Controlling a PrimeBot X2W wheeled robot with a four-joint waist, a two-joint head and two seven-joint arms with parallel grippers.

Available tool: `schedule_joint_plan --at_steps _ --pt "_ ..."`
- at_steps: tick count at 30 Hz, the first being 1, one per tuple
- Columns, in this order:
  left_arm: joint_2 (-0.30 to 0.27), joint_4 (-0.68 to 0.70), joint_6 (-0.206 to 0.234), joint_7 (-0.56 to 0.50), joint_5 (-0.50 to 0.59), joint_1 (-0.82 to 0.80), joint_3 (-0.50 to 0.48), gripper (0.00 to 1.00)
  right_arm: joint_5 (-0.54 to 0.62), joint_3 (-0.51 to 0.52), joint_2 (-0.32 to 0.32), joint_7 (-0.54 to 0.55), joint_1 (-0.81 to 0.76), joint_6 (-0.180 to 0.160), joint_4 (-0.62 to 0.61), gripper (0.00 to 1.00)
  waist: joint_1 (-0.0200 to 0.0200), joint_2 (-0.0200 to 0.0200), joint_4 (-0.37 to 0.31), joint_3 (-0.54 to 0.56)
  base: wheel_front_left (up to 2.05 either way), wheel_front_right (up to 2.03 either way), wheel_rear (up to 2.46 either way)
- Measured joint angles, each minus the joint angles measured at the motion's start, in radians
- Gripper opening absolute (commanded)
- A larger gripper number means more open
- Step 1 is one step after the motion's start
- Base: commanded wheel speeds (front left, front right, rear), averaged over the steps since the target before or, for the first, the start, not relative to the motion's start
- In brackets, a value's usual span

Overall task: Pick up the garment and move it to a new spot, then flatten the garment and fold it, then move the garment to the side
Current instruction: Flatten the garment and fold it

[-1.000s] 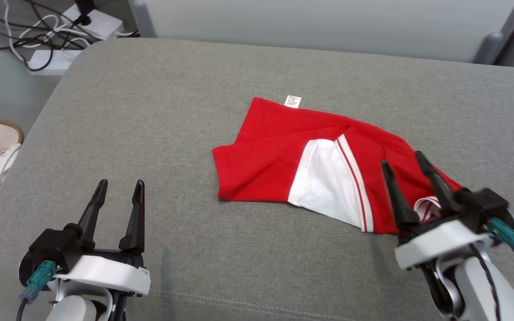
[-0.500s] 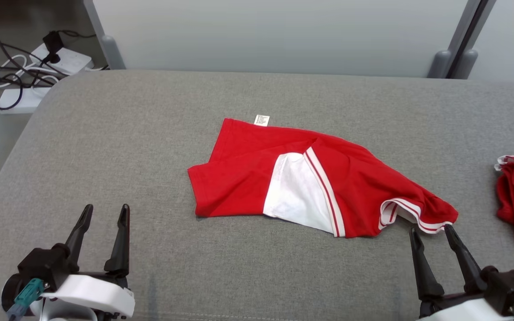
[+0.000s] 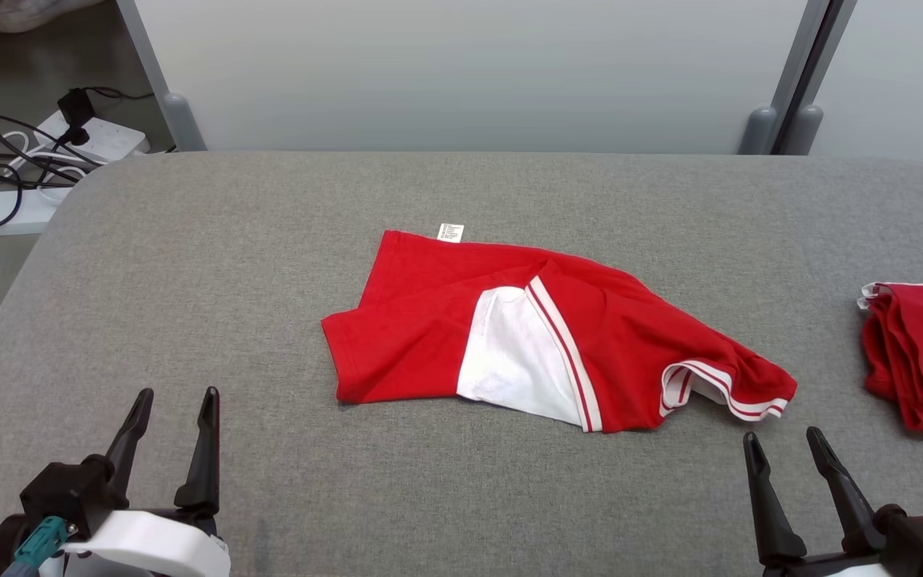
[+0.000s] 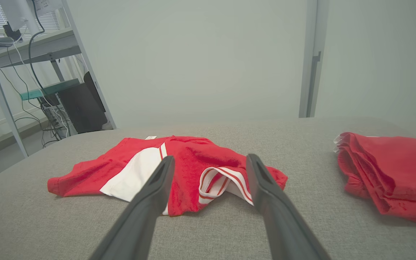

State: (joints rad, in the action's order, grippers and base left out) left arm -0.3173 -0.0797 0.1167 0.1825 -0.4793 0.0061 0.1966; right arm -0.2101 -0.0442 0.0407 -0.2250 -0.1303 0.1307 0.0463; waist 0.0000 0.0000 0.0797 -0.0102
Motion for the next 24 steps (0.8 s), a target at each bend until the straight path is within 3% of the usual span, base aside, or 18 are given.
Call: schedule_joint_plan --at_steps 19,24 --pt "-0.006 0.019 0.011 -0.021 -0.007 0.010 0.009 1.00 -0.010 -0.003 -0.001 0.022 0.001 0.000 -0.004 1.00 0.0000 0.0000 0.015 -0.002 0.00 0.00 0.00" --pt "0.003 0.028 0.012 -0.019 -0.007 0.003 0.021 1.00 0.001 -0.098 0.031 0.076 0.098 0.000 0.003 1.00 0.0000 0.0000 0.042 -0.018 0.00 0.00 0.00"
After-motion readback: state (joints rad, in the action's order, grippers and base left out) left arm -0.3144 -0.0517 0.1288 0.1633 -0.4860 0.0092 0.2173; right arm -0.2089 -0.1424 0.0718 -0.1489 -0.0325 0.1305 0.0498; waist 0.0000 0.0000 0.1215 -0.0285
